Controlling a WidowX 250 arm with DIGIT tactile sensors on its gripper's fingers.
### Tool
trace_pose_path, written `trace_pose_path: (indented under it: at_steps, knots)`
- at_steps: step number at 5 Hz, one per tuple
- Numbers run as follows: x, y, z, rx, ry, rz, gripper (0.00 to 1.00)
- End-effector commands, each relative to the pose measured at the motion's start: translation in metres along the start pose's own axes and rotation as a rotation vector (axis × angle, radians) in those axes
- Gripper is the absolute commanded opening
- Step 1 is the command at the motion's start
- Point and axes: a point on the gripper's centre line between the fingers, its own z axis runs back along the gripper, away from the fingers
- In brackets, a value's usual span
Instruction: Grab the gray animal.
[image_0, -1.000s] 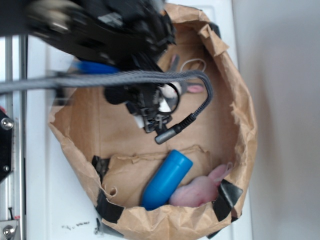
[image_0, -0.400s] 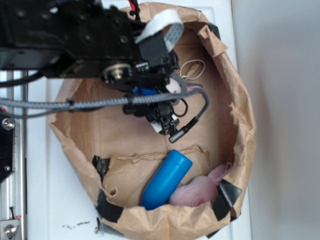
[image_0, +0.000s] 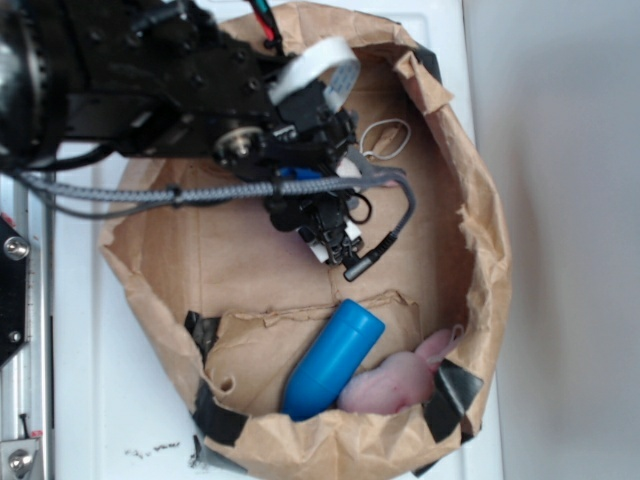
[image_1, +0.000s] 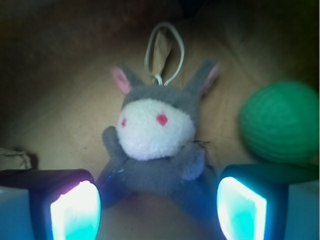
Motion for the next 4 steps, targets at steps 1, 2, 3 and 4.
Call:
trace_pose_path:
  at_steps: [1, 2, 3, 4]
  knots:
    - [0.0195, 0.0085, -0.012, 0.02, -0.033, 0.002, 1.0]
    - [0.0213, 0.0127, -0.0176, 0.051, -0.025, 0.026, 0.03]
    - [0.0208, 0.0142, -0.0171, 0.068, -0.025, 0.033, 0.0]
    - [0.0198, 0.0138, -0.0115, 0.052, -0.023, 0.035, 0.0]
